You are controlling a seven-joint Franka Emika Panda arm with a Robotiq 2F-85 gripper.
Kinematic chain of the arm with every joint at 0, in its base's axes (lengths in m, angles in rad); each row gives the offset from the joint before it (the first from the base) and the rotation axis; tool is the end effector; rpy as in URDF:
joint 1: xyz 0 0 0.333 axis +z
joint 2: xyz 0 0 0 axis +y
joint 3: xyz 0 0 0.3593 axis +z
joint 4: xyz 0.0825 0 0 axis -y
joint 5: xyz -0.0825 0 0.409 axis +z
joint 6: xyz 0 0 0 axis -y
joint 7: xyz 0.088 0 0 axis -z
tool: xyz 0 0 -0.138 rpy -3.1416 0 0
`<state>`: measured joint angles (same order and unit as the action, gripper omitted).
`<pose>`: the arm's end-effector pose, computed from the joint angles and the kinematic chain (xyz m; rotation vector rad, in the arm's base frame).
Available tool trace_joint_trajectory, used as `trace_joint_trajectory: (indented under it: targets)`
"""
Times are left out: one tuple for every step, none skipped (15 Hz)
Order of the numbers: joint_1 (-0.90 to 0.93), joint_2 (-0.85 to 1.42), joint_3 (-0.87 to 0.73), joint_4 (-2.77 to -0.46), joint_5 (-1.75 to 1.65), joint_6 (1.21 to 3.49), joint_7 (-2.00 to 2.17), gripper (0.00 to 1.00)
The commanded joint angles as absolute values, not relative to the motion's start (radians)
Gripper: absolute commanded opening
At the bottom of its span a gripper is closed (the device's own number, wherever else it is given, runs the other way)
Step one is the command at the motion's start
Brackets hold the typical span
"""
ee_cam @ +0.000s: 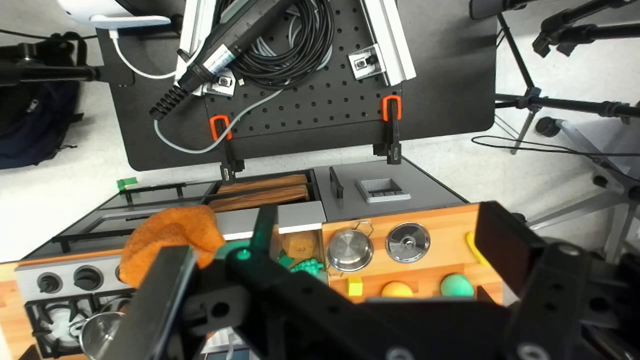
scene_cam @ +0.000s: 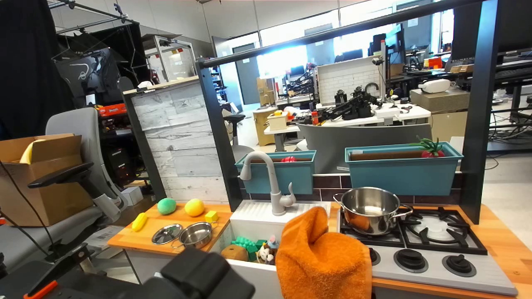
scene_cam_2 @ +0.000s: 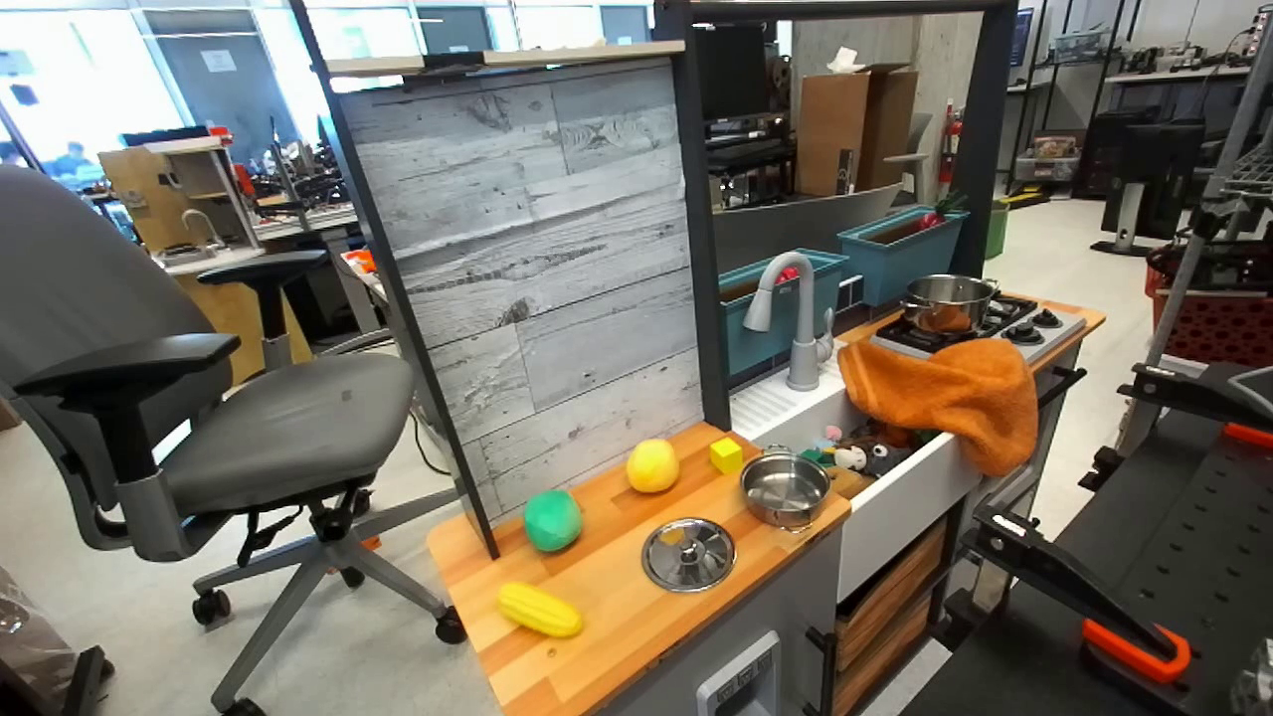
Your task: Put the yellow cube inside the silver pot on the left
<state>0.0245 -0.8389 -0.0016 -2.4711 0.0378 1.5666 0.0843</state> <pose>0.2797 0.0115 0.5484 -3.1030 0.0961 0.1050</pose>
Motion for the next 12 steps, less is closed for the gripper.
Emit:
trace_joint_trajectory:
  targets:
    - [0.008, -0.81, -0.003, -2.48, 0.051, 1.657, 0.069, 1.0]
    - [0.007, -0.8, -0.005, -2.484, 0.052, 1.696, 0.07, 1.0]
    - [0.005, -0.776, -0.008, -2.477, 0.049, 1.721, 0.07, 1.0]
    - [0.005, -0.755, -0.012, -2.47, 0.046, 1.735, 0.066, 1.0]
    - [0.006, -0.727, -0.019, -2.454, 0.048, 1.732, 0.06, 1.0]
    - [0.007, -0.707, -0.023, -2.446, 0.051, 1.738, 0.057, 1.0]
    - [0.009, -0.686, -0.027, -2.437, 0.054, 1.742, 0.055, 1.0]
    - [0.011, -0.666, -0.027, -2.429, 0.057, 1.747, 0.055, 1.0]
    - [0.014, -0.646, -0.022, -2.421, 0.061, 1.761, 0.062, 1.0]
    - [0.016, -0.624, -0.017, -2.41, 0.064, 1.771, 0.066, 1.0]
    - [0.019, -0.599, -0.009, -2.396, 0.065, 1.782, 0.073, 1.0]
    - [0.02, -0.577, -0.004, -2.382, 0.065, 1.789, 0.078, 1.0]
